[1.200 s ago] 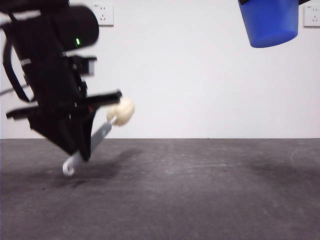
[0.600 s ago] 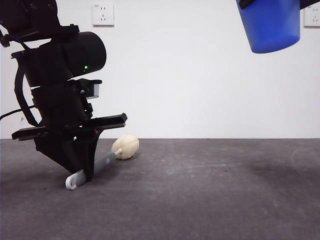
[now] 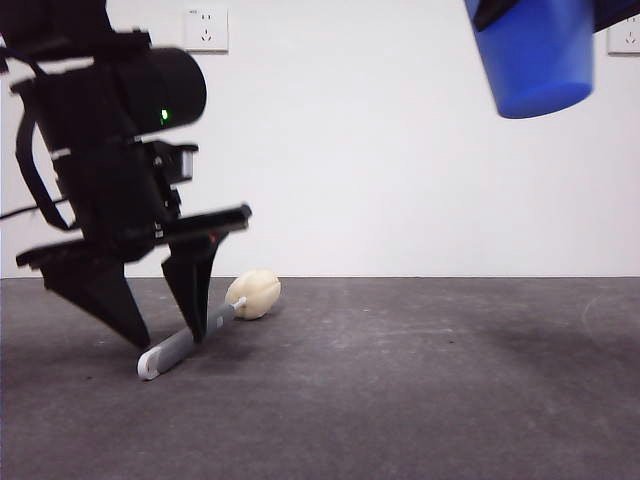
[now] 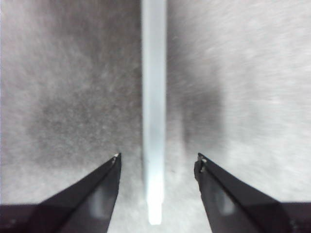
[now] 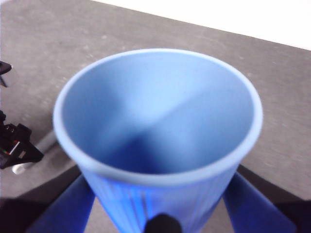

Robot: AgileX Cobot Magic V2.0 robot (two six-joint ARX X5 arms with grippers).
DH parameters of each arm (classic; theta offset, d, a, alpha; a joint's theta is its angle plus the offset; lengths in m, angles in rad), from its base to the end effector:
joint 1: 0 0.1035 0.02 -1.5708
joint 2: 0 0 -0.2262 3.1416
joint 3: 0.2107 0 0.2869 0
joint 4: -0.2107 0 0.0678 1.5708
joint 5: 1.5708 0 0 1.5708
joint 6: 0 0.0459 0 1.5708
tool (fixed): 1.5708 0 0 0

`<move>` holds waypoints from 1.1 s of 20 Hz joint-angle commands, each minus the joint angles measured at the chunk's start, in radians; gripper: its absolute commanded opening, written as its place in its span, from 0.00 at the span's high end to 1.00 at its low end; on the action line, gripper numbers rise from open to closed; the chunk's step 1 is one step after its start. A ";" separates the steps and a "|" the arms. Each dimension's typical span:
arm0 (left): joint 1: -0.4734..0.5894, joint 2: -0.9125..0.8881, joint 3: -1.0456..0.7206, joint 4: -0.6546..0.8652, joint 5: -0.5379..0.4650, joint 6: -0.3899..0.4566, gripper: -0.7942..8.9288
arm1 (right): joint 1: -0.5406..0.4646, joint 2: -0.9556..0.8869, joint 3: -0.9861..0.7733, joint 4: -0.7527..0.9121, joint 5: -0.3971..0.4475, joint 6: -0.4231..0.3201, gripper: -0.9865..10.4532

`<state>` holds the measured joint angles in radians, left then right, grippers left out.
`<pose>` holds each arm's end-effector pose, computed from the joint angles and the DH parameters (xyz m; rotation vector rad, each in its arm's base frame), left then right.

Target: Pick up the cup brush,pick up the cup,insert the brush into the cup,clean the cup,put the cup brush back,put the cup back to the fixed position on the table

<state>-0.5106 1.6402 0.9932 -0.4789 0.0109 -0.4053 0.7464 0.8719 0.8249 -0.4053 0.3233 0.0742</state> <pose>0.3004 -0.1689 0.1053 -0.0748 1.1691 -0.2326 0.1991 0.1642 0.2748 -0.1601 0.4067 0.4005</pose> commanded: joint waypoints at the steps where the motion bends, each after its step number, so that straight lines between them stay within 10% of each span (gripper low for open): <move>1: 0.002 -0.067 -0.009 -0.031 -0.003 0.049 0.65 | 0.000 0.051 -0.022 0.072 -0.011 0.018 0.93; 13: 0.000 -0.679 -0.009 -0.357 0.076 0.172 0.66 | -0.173 0.514 -0.176 0.688 -0.195 -0.036 0.93; 22: 0.000 -0.772 -0.009 -0.416 0.069 0.174 0.66 | -0.308 0.798 -0.176 0.949 -0.351 -0.077 0.93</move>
<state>-0.5110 0.8684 0.9932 -0.9058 0.0826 -0.2436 0.4370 1.6611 0.6579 0.5255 -0.0246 0.0177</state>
